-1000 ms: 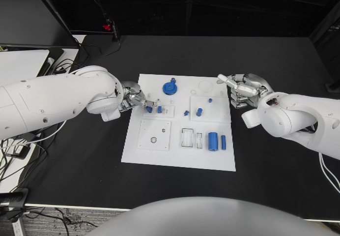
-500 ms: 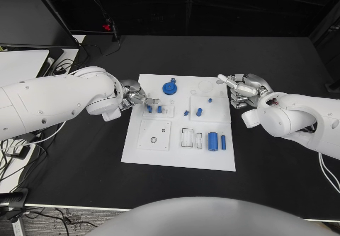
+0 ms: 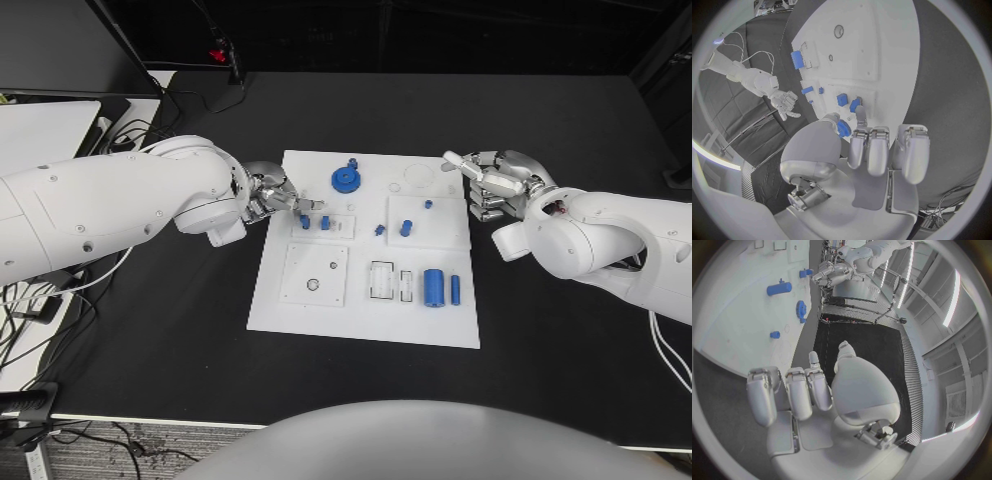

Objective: Assemble the parts on the task board

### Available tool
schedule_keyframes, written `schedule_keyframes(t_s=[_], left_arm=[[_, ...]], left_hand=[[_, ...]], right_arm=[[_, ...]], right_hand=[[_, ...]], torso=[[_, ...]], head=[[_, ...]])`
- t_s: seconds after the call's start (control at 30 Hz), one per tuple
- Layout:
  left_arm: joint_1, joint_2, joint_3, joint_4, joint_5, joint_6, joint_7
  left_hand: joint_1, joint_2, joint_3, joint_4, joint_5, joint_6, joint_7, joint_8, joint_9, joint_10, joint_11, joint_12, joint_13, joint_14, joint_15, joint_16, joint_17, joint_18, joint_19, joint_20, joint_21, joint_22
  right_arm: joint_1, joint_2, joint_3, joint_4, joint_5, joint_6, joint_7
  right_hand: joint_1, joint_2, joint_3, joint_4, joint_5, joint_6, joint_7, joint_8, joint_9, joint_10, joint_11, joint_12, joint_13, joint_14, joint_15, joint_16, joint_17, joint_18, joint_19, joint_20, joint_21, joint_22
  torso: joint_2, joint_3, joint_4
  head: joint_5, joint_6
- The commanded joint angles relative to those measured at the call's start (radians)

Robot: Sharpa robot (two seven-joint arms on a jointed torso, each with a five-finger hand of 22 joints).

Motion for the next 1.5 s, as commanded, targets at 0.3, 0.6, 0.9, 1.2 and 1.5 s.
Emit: schedule_keyframes(t_s=[0.3, 0.6, 0.9, 1.2, 1.5], left_arm=[[0.001, -0.002, 0.001, 0.002, -0.002, -0.011, 0.013], [0.001, 0.0, 0.001, 0.0, -0.002, -0.012, 0.021], [0.001, 0.001, 0.001, -0.003, -0.002, -0.012, 0.021], [0.001, 0.001, 0.001, -0.006, -0.002, 0.004, 0.013], [0.001, 0.0, 0.001, -0.005, -0.002, 0.019, 0.011]], left_hand=[[0.007, 0.01, -0.005, 0.0, -0.005, -0.018, 0.001, 0.0, 0.002, 0.104, -0.007, -0.001, 0.263, 0.106, -0.002, 0.001, 0.263, -0.014, 0.104, -0.002, 0.003, 0.263], [0.011, 0.012, -0.004, 0.0, -0.004, -0.031, 0.004, -0.01, -0.002, 0.104, -0.005, -0.001, 0.263, 0.106, -0.002, 0.001, 0.263, -0.014, 0.104, -0.003, 0.003, 0.263], [0.02, 0.018, -0.006, 0.0, -0.004, -0.055, 0.018, -0.063, -0.05, 0.104, 0.007, -0.001, 0.263, 0.106, 0.005, 0.001, 0.263, -0.014, 0.104, 0.001, 0.003, 0.263], [0.026, 0.019, -0.007, 0.0, -0.004, -0.056, 0.023, -0.081, -0.071, 0.104, 0.012, -0.001, 0.263, 0.106, 0.009, 0.001, 0.263, -0.014, 0.104, 0.003, 0.003, 0.263], [0.044, 0.016, -0.005, -0.001, -0.003, -0.058, 0.027, -0.097, -0.093, 0.104, 0.015, -0.001, 0.263, 0.106, 0.013, 0.001, 0.263, -0.014, 0.104, 0.007, 0.003, 0.263]], right_arm=[[0.001, 0.002, 0.0, 0.0, 0.002, 0.009, 0.002], [0.0, 0.002, 0.0, 0.0, 0.002, 0.01, 0.002], [0.0, 0.002, 0.0, 0.0, 0.002, 0.01, 0.0], [0.0, 0.002, 0.0, 0.0, 0.002, 0.01, 0.0], [0.0, 0.003, 0.0, -0.001, 0.002, 0.01, -0.001]], right_hand=[[-0.001, 0.006, -0.006, 0.0, 0.007, -0.004, 0.047, 0.007, -0.002, 0.106, 0.004, 0.003, 0.263, 0.106, 0.004, 0.002, 0.263, -0.007, 0.109, 0.004, 0.003, 0.263], [-0.001, 0.007, -0.007, 0.0, 0.007, -0.004, 0.047, 0.008, -0.002, 0.106, 0.004, 0.003, 0.263, 0.106, 0.004, 0.002, 0.263, -0.007, 0.109, 0.004, 0.003, 0.263], [-0.001, 0.007, -0.007, 0.0, 0.007, -0.004, 0.047, 0.008, -0.002, 0.106, 0.004, 0.003, 0.263, 0.106, 0.004, 0.002, 0.263, -0.007, 0.109, 0.004, 0.003, 0.263], [-0.001, 0.007, -0.007, 0.0, 0.007, -0.004, 0.047, 0.008, -0.002, 0.106, 0.004, 0.003, 0.263, 0.106, 0.004, 0.002, 0.263, -0.007, 0.109, 0.004, 0.003, 0.263], [-0.001, 0.007, -0.007, 0.0, 0.007, -0.004, 0.047, 0.008, -0.002, 0.106, 0.004, 0.003, 0.263, 0.106, 0.004, 0.002, 0.263, -0.007, 0.109, 0.004, 0.003, 0.263]], torso=[[0.0, -0.0003, 0.0003], [0.0, 0.0, -0.0007], [0.0, 0.0, -0.0006], [0.0, 0.0001, 0.0], [0.0, -0.0001, 0.0001]], head=[[0.001, 0.0], [0.001, 0.0], [0.0, 0.0], [-0.002, 0.0], [-0.002, 0.0]])
